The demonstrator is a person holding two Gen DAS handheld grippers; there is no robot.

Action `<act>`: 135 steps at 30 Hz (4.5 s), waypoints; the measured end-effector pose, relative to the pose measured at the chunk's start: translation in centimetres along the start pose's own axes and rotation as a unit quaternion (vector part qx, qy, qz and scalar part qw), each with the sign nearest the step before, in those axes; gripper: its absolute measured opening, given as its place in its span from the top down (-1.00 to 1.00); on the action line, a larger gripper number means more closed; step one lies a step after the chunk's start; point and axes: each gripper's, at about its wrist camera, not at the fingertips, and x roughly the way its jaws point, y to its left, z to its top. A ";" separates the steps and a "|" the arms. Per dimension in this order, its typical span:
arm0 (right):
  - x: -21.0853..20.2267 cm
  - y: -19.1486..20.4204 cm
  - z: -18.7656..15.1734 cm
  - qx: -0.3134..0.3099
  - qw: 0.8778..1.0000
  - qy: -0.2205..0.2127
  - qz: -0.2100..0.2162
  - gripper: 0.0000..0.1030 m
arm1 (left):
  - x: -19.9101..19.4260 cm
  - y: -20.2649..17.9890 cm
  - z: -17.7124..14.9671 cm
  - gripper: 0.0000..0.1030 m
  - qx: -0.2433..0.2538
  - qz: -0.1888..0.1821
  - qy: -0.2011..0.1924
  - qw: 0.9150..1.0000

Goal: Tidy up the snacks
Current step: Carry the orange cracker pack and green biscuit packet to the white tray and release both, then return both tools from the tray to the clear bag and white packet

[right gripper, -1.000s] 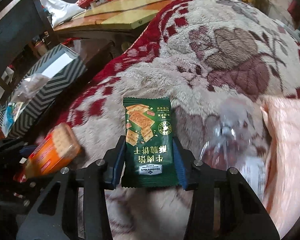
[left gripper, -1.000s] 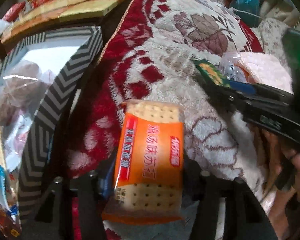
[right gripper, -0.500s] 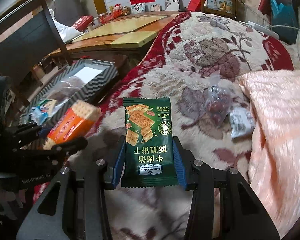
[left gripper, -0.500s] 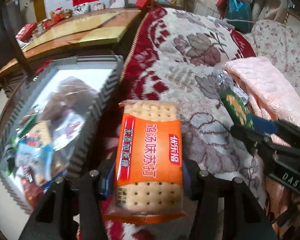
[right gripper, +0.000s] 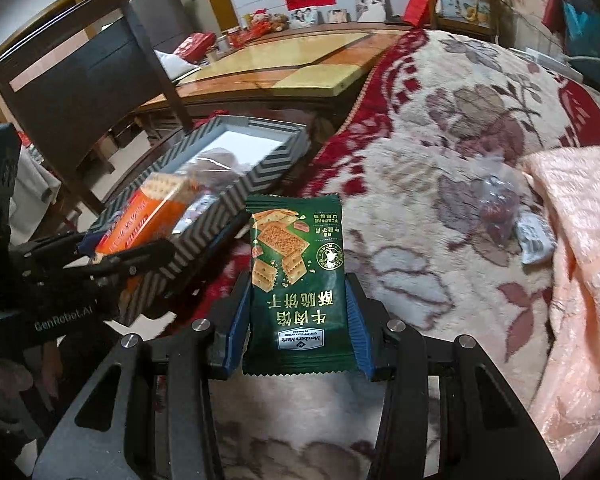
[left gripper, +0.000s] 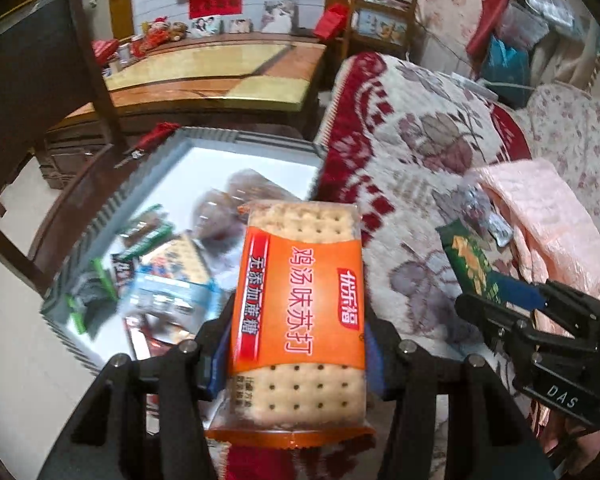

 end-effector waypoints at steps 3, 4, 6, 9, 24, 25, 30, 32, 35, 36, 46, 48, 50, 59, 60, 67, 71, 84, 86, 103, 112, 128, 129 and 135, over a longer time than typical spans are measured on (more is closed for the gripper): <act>0.5 1.1 0.7 -0.003 1.000 0.002 0.012 0.16 | -0.4 1.6 0.6 -0.09 -0.010 0.011 -0.009 1.000; 0.5 1.4 0.9 -0.004 1.000 0.002 0.015 0.16 | -0.6 2.2 0.7 -0.09 -0.014 0.014 -0.011 1.000; 0.9 2.2 1.6 -0.009 1.000 0.001 0.021 0.16 | -0.7 3.5 1.3 -0.09 -0.024 0.023 -0.016 0.999; 1.6 3.6 2.9 -0.022 0.999 0.003 0.027 0.16 | -0.7 5.4 1.9 -0.09 -0.039 0.035 -0.020 0.998; 7.1 9.8 7.8 -0.078 0.996 0.018 0.047 0.16 | 2.7 12.3 2.9 -0.09 -0.104 0.060 0.000 0.993; 7.5 10.1 8.0 -0.079 0.996 0.020 0.047 0.16 | 3.0 12.6 2.9 -0.09 -0.107 0.060 0.002 0.992; 9.6 11.6 9.0 -0.090 0.994 0.032 0.048 0.16 | 3.9 13.2 2.8 -0.09 -0.119 0.058 0.008 0.991; 10.2 11.9 9.2 -0.094 0.994 0.034 0.043 0.16 | 4.3 13.3 2.9 -0.09 -0.119 0.060 0.010 0.991; 11.5 12.1 9.4 -0.094 0.994 0.045 0.037 0.16 | 4.9 13.4 2.9 -0.09 -0.119 0.063 0.014 0.991; 12.0 12.2 9.5 -0.093 0.994 0.049 0.034 0.16 | 5.1 13.5 2.8 -0.09 -0.121 0.064 0.016 0.991; 15.0 14.0 9.1 -0.111 0.989 0.083 0.048 0.10 | 6.6 14.9 2.4 -0.15 -0.139 0.091 0.030 0.986; 15.0 14.0 9.0 -0.115 0.988 0.084 0.056 0.01 | 6.4 15.0 2.4 -0.25 -0.140 0.096 0.026 0.985; 14.5 14.1 8.8 -0.117 0.988 0.081 0.055 -0.05 | 6.1 15.2 2.5 -0.44 -0.143 0.095 0.021 0.985; 11.1 12.8 8.3 -0.087 0.992 0.047 0.074 -0.15 | 3.6 13.8 2.4 -0.72 -0.130 0.096 -0.008 0.987; 10.7 12.6 8.1 -0.085 0.993 0.044 0.075 -0.15 | 3.3 13.5 2.4 -0.73 -0.129 0.094 -0.011 0.987; 7.6 10.5 6.4 -0.062 0.996 0.017 0.067 -0.16 | 1.8 10.6 2.1 -0.77 -0.105 0.079 -0.026 0.991; 6.0 8.9 5.3 -0.054 0.997 0.003 0.049 -0.18 | 1.3 8.8 2.1 -0.77 -0.096 0.065 -0.026 0.993; 2.1 1.8 1.5 -0.008 1.000 0.001 -0.015 -0.18 | 0.8 1.7 1.9 -0.81 -0.034 0.032 -0.023 0.999; 1.5 0.4 0.9 -0.002 1.000 0.001 -0.027 -0.18 | 0.8 0.6 1.9 -0.81 -0.023 0.029 -0.021 0.999; -1.9 -8.3 -2.7 0.075 0.993 -0.007 -0.089 -0.18 | 2.2 -7.0 1.9 -0.81 0.041 0.004 -0.013 0.999; -2.6 -10.5 -3.1 0.095 0.990 -0.016 -0.101 -0.18 | 3.0 -9.5 1.9 -0.81 0.060 -0.003 -0.004 0.998; -2.7 -11.0 -2.9 0.065 0.985 -0.005 -0.160 -0.18 | 5.9 -11.0 1.6 -0.81 0.045 -0.029 0.038 0.998; -2.8 -11.0 -2.8 0.060 0.985 -0.004 -0.164 -0.18 | 6.0 -11.1 1.7 -0.81 0.043 -0.029 0.041 0.998; -2.9 -10.7 -2.7 0.048 0.985 -0.005 -0.168 -0.18 | 6.3 -11.6 1.9 -0.81 0.042 -0.029 0.045 0.998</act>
